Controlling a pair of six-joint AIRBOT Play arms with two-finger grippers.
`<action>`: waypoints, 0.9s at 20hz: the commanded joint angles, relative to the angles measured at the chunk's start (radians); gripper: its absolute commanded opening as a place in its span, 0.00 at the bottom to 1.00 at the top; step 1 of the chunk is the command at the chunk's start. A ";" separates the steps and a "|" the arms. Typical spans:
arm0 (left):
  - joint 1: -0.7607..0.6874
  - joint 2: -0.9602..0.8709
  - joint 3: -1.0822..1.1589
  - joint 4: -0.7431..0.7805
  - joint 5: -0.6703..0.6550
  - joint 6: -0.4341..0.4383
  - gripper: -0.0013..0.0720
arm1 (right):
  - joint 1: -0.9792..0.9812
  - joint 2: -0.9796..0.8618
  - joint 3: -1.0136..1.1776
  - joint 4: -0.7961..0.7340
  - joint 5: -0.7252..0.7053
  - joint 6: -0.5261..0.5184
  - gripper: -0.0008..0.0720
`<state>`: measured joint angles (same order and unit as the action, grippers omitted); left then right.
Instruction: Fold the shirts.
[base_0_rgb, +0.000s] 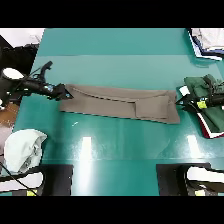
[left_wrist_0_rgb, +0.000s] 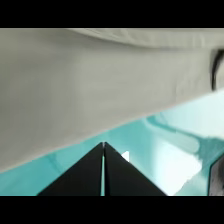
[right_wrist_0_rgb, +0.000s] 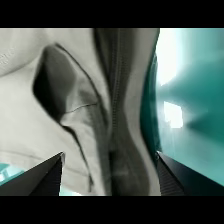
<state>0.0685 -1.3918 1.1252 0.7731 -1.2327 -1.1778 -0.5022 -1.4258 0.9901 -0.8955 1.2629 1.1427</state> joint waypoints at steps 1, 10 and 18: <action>-0.106 0.000 0.000 0.024 0.037 0.000 0.05 | -0.005 -0.011 -0.046 0.075 -0.059 -0.109 0.90; -0.186 0.000 0.000 0.023 0.074 -0.038 0.05 | 0.021 -0.125 -0.042 0.235 -0.001 -0.206 0.86; -0.187 0.000 0.000 0.024 0.108 -0.057 0.05 | 0.122 -0.125 0.058 0.240 -0.006 -0.228 0.19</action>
<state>-0.1169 -1.3918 1.1252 0.7963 -1.1442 -1.2224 -0.4080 -1.5497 1.0054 -0.6640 1.2495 0.9218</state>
